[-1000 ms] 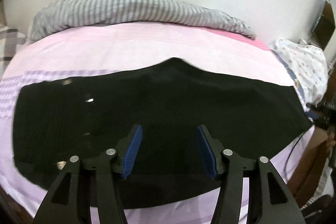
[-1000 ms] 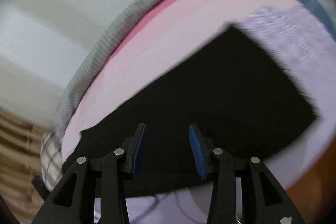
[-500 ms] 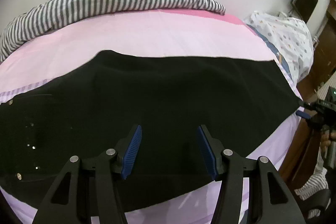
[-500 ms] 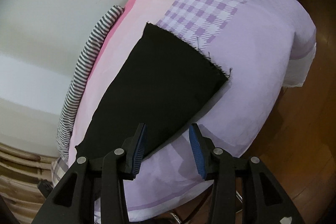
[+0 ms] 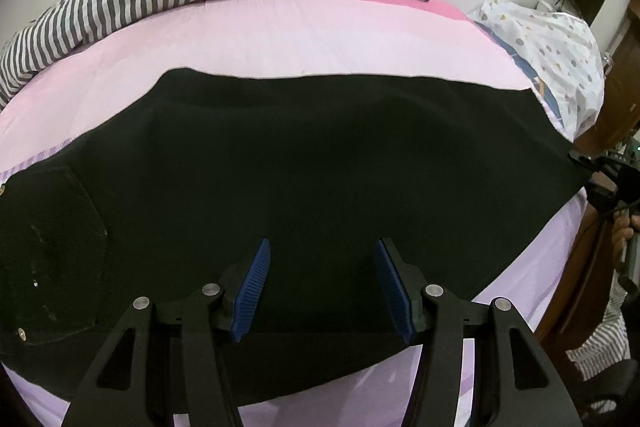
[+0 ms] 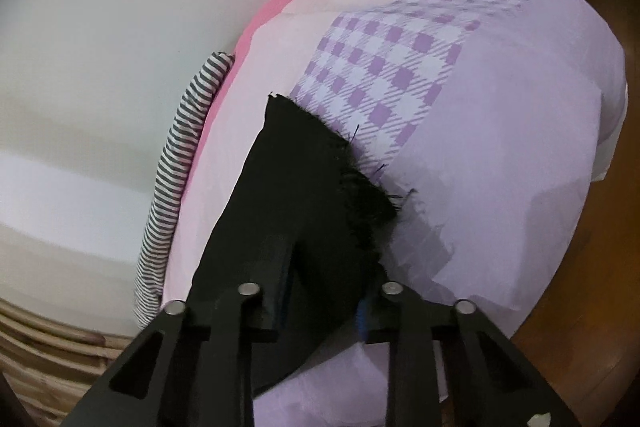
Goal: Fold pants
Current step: 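Close the right tool on the trouser leg hems, then lift the hems with the right tool and fold them toward the left tool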
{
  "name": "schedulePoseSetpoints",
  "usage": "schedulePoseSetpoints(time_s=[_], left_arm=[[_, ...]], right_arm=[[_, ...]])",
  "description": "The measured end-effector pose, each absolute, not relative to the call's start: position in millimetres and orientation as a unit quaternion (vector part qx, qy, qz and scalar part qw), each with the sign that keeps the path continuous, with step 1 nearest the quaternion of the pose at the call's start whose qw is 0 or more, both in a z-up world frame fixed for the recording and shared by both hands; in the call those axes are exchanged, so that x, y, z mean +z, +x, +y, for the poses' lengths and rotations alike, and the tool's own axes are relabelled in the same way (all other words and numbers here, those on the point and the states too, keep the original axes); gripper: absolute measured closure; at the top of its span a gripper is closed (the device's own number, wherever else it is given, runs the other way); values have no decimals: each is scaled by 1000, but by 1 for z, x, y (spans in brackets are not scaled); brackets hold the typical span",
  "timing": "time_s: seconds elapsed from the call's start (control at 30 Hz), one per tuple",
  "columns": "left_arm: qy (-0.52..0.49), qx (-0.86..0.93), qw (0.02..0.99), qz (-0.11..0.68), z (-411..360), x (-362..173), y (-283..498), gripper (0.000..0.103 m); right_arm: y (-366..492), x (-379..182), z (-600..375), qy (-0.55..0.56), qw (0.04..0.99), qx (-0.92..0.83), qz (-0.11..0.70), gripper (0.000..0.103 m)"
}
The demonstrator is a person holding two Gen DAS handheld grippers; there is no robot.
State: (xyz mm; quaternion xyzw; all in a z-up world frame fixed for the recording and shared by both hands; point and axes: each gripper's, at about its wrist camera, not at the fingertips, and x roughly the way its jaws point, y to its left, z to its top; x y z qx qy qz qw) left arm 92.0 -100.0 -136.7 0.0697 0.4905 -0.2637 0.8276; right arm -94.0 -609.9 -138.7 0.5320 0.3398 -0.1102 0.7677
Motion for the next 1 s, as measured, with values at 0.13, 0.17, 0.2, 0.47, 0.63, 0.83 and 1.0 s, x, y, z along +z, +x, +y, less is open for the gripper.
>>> schedulePoseSetpoints(time_s=[0.13,0.17,0.2,0.47,0.63,0.83,1.0], left_arm=[[70,-260,829,490,-100,-142,93,47],[71,-260,829,490,-100,-142,93,47],[71,-260,829,489,-100,-142,93,47],[17,-250,836,488,-75,-133,100,47],[-14,-233,848,475,-45,-124,103,47],[-42,-205,861,464,-5,-120,103,47],[-61,-193,864,461,20,-122,101,47]], right_arm=[[-96,-126,-606,536,773,-94,326,92],[-94,-122,-604,537,775,-89,322,92],[-92,-115,-601,536,778,-81,319,92],[-31,-65,-533,496,800,22,337,92],[17,-51,-469,463,802,97,365,92],[71,-54,-377,424,786,178,413,92],[84,-78,-294,371,758,228,485,92]])
